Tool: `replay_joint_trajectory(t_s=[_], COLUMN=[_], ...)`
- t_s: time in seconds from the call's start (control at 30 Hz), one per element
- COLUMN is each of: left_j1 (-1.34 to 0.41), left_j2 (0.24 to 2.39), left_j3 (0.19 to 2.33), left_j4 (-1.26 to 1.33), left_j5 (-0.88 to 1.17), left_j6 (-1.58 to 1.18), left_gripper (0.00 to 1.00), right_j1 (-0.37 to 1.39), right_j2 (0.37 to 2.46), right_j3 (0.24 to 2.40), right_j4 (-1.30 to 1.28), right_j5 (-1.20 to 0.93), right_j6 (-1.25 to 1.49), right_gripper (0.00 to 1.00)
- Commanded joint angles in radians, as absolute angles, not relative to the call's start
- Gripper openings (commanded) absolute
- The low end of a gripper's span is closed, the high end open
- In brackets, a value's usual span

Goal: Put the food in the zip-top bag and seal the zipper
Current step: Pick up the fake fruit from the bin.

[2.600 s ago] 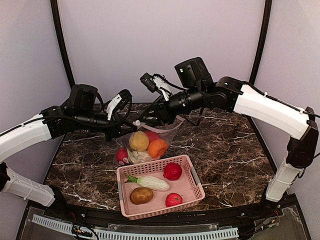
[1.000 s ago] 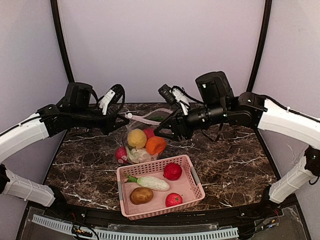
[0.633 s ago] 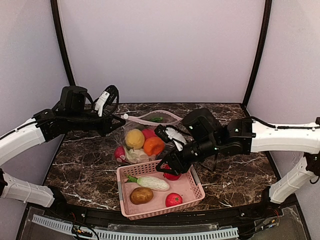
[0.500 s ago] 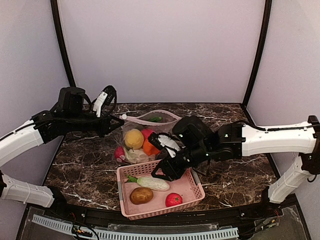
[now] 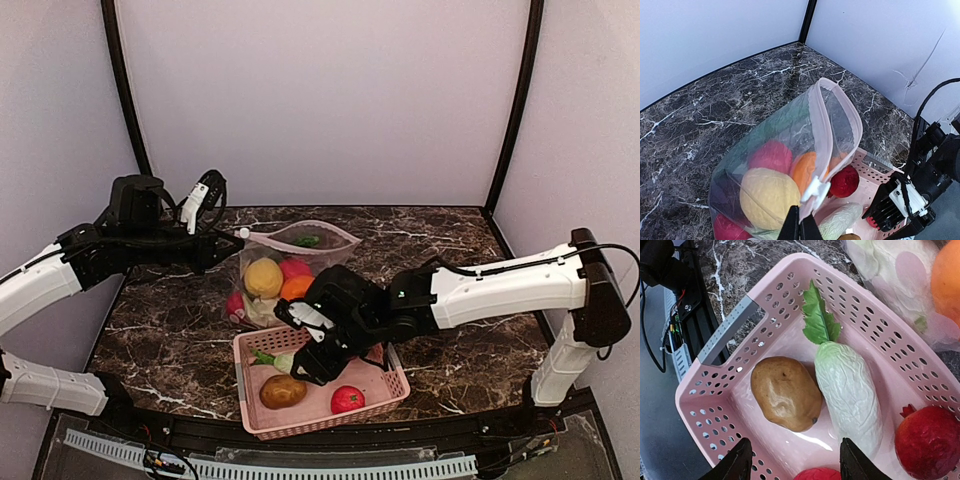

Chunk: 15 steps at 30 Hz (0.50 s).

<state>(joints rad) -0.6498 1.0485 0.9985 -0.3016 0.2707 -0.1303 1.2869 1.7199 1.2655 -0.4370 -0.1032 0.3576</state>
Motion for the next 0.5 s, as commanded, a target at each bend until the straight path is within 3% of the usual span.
replay_joint_trajectory(t_s=[0.0, 0.2, 0.47], left_j1=[-0.642, -0.643, -0.641], left_j2=[1.016, 1.015, 1.038], left_j3=[0.983, 0.972, 0.985], left_j4=[-0.303, -0.295, -0.282], left_j5=[0.261, 0.254, 0.265], left_j6=[-0.140, -0.145, -0.148], left_gripper=[0.01, 0.01, 0.01], right_j1=[1.295, 1.252, 1.170], right_j2=[1.694, 1.649, 1.685], right_j3=[1.279, 1.267, 1.280], right_j4=[-0.547, -0.717, -0.732], right_j5=[0.036, 0.207, 0.233], right_j6=[0.422, 0.592, 0.680], right_gripper=[0.62, 0.74, 0.91])
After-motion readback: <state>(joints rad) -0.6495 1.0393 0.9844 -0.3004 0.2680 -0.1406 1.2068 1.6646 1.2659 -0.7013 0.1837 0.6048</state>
